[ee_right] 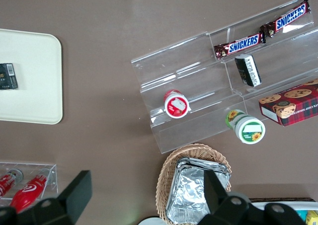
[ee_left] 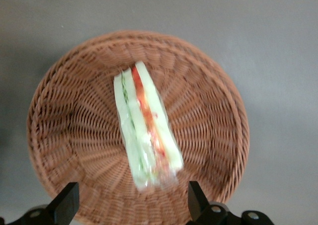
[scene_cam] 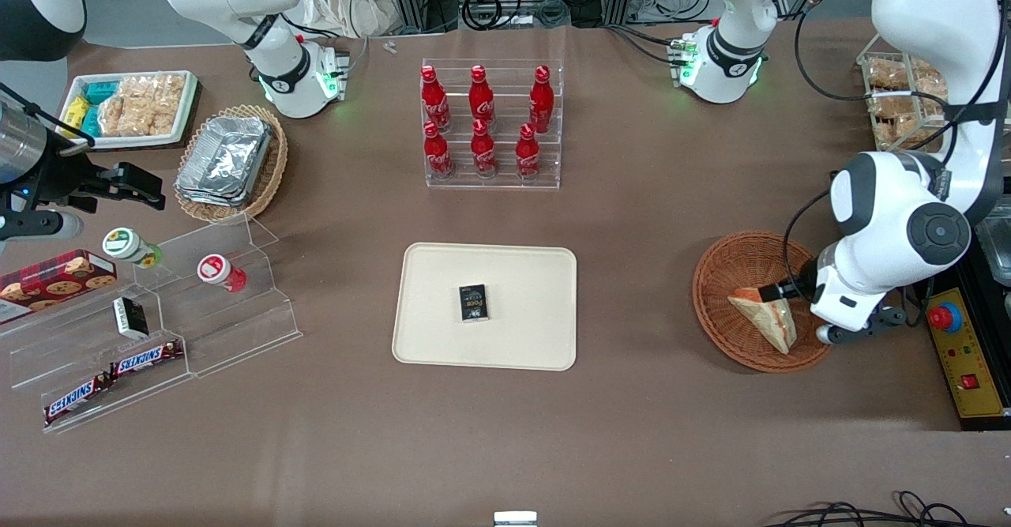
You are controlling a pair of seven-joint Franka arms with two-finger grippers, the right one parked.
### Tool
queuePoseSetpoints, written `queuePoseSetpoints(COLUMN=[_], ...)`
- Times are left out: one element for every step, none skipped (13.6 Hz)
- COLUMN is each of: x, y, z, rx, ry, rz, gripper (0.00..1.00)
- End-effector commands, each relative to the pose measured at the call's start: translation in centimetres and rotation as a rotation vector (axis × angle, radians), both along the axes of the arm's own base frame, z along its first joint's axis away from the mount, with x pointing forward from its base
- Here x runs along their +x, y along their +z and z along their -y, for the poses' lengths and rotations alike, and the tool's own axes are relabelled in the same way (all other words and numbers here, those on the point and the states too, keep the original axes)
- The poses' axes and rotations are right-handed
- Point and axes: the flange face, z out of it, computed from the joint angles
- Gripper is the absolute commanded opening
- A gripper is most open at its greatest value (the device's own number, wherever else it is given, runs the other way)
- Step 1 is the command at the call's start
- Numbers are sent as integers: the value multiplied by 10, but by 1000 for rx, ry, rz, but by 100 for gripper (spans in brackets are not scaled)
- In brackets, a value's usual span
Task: Place sandwich from basket to tray
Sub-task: 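Close the left gripper on the sandwich's crust edge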
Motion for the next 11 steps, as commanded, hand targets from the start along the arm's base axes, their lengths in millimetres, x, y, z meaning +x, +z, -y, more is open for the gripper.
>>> queuePoseSetpoints(x=[8, 9, 8, 5, 2, -4, -8, -11, -11, -11, -10], y=[-9, -15, -23, -30, -40, -49, -56, -63, -66, -70, -69], z=[-4, -4, -4, -6, -6, -5, -5, -5, -4, -4, -4], rx=[-27, -29, -30, -30, -33, -35, -37, -38, -41, -42, -42], ry=[137, 161, 164, 170, 172, 173, 174, 178, 182, 193, 197], rz=[63, 68, 58, 55, 66, 78, 90, 94, 106, 103, 105], gripper=[99, 99, 99, 99, 99, 99, 99, 98, 95, 87, 73])
